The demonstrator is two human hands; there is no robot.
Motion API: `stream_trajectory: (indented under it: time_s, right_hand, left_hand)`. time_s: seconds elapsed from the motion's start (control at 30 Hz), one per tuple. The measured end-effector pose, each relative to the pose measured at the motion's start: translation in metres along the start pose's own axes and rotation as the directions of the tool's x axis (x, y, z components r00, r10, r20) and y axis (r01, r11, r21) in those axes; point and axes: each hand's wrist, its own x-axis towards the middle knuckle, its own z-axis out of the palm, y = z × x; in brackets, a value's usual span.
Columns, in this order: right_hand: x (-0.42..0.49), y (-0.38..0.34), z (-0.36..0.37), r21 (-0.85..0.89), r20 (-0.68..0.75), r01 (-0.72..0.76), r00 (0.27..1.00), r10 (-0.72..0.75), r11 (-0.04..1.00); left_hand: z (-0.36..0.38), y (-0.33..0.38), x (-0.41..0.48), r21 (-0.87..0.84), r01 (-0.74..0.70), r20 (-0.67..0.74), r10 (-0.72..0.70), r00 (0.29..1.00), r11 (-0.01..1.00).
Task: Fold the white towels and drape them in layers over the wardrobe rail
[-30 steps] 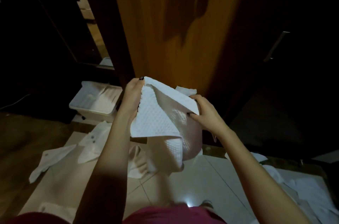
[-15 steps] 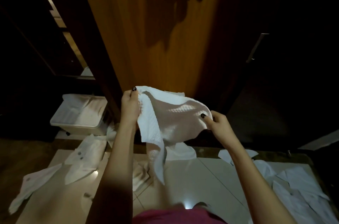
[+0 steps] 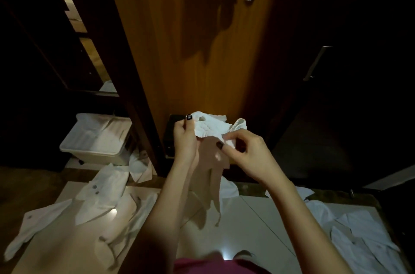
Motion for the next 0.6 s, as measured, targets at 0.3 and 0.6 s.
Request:
stream_trajectory:
  time_s: [0.3, 0.6]
  right_hand:
    - [-0.007, 0.029, -0.008, -0.184, -0.128, -0.03, 0.992, 0.006, 0.982]
    - [0.02, 0.017, -0.033, -0.204, 0.103, 0.078, 0.993, -0.058, 0.976]
  left_hand:
    - [-0.012, 0.011, -0.014, -0.193, 0.153, 0.216, -0.11, 0.97, 0.969]
    - [-0.046, 0.022, 0.007, 0.532, -0.467, 0.503, 0.18, 0.845, 0.706]
